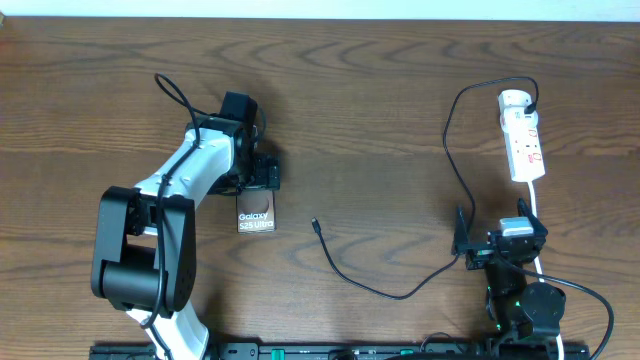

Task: Plug charger to phone and switch on socket
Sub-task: 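Lower the open left gripper around the phone's sides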

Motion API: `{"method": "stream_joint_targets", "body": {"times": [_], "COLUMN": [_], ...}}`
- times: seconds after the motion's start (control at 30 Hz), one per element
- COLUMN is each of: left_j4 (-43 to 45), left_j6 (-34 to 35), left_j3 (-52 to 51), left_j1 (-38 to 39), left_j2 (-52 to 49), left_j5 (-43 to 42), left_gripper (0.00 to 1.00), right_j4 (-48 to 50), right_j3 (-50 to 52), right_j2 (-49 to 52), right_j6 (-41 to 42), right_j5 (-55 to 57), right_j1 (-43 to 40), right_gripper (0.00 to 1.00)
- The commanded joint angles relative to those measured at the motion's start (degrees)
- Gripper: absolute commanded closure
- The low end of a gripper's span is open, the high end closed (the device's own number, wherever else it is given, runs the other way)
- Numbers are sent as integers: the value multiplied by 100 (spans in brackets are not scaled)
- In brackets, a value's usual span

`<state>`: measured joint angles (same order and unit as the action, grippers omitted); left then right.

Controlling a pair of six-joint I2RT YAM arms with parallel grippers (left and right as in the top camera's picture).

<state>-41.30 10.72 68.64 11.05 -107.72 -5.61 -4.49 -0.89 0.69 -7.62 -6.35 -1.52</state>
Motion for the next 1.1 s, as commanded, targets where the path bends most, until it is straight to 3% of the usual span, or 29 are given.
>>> {"method": "stream_joint_targets", "body": {"times": [0.0,0.37,1.07], "left_j4": [-2,-17,-146], "left_j6": [273,907,1014], "left_j3": [-57,-94,-94], "left_j1": [2,184,415], "left_j2": [-79,-85,-96], "left_j5": [52,249,673], "left_gripper": [1,1,1], "right_j4": [0,2,2], "right_j3": [26,26,26], "right_j2": [-31,-31,-31], "right_j6": [-17,-17,-17], "right_j5": [39,42,39], "right_j1": [44,44,44], "right_gripper": [1,1,1]}}
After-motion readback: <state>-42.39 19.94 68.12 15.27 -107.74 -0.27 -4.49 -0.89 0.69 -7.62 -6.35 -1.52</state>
